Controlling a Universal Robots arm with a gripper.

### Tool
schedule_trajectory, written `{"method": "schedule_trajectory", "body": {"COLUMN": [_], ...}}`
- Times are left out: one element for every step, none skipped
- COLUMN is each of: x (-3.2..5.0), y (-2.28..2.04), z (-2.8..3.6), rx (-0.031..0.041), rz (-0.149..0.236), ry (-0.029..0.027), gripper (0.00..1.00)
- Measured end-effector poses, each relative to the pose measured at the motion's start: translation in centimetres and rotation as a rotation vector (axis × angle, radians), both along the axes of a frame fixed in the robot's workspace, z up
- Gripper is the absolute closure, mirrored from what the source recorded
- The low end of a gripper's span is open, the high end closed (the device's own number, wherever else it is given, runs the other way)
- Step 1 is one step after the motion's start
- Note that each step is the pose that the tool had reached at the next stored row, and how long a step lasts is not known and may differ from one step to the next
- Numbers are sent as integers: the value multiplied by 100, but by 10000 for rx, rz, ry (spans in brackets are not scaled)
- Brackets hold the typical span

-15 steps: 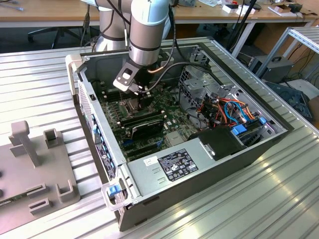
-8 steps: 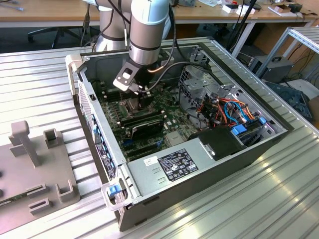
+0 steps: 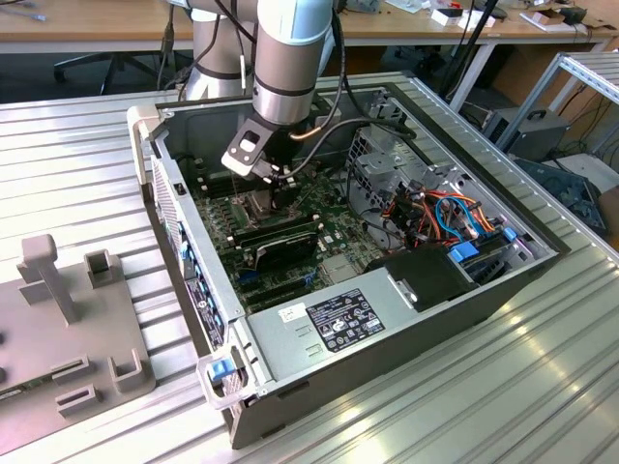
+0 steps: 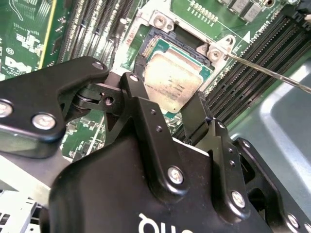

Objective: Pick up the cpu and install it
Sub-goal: 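Place the cpu into insertion slot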

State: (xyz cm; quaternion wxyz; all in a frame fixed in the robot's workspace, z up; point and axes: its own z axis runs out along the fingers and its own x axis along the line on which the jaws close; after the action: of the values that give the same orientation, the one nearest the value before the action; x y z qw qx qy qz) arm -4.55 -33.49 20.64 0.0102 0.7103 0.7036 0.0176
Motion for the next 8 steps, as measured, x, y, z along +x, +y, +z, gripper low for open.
{"method": "schedule_trajectory", "body": {"x": [2,4,5,5,6,6,6,6], "y": [-1,-1,-2,-3,-3,-3,-3,-3], "z": [-2,-4,-6,-8,-11,-11,-11,-11], "rx": [0,-2,-2,-3,-2,-2,-2,-2], "rz": [0,0,7,27,69,96,116,118], "ry": [0,1,0,0,0,0,1,1], "gripper": [45,45,45,45,45,45,45,45]}}
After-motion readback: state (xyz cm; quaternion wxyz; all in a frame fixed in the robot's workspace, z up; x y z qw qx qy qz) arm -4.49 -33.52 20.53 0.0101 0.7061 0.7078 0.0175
